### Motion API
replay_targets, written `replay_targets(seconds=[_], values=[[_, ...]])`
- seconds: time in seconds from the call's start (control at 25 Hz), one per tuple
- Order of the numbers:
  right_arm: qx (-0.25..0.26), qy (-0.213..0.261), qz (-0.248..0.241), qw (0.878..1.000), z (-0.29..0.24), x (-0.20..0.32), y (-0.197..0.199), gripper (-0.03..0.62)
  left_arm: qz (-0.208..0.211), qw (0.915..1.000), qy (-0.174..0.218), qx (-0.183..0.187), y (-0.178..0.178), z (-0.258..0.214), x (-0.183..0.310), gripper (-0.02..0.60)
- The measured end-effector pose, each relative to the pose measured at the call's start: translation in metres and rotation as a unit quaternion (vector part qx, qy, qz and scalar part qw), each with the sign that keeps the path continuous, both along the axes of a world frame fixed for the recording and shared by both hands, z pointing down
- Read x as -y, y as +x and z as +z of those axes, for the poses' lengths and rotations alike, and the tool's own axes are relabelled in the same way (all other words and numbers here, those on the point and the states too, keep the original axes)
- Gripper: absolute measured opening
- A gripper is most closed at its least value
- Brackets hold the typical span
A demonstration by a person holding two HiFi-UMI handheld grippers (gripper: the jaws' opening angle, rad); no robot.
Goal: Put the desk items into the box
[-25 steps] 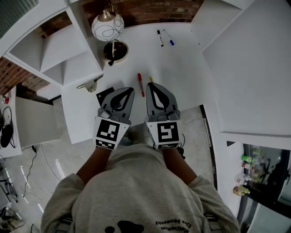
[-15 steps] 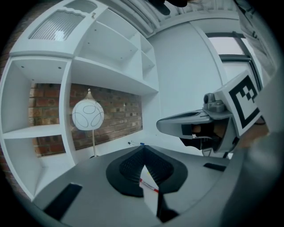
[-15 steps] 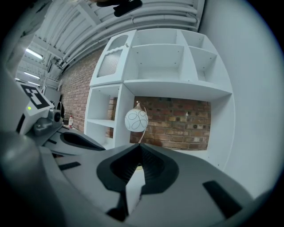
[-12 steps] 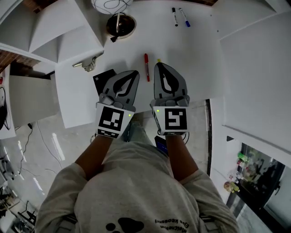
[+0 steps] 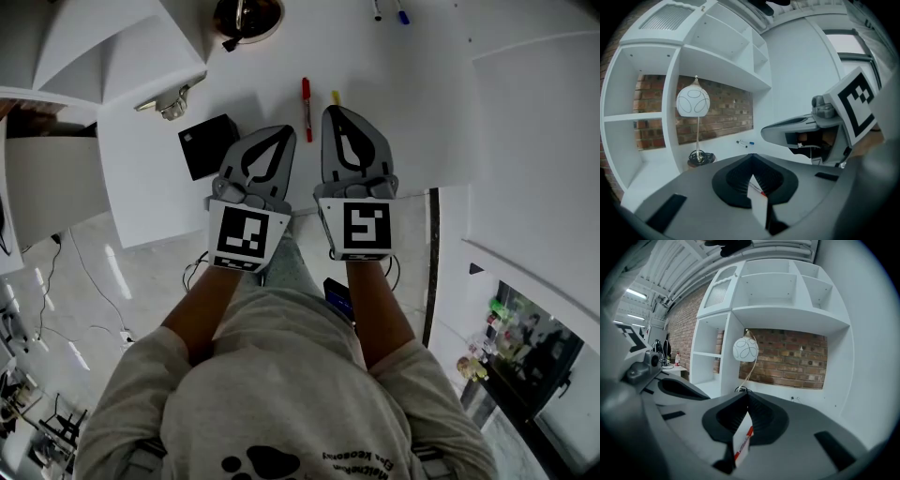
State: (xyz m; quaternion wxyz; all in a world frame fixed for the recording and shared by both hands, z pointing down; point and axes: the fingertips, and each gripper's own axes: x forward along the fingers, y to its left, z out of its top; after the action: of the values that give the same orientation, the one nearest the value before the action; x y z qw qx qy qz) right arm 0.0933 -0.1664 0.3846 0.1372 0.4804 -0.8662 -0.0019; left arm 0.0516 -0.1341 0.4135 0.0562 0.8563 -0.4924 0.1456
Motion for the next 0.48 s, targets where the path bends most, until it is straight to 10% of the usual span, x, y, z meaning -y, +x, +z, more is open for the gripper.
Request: replay_targets(seconds=[0.48], values=[[-0.009,-0.016,-0.012,1.0,0.035,0.003,0.0,0.018,-0.013,0.9996,0.019,0.016,0.016,0.013,-0.004,0.006]])
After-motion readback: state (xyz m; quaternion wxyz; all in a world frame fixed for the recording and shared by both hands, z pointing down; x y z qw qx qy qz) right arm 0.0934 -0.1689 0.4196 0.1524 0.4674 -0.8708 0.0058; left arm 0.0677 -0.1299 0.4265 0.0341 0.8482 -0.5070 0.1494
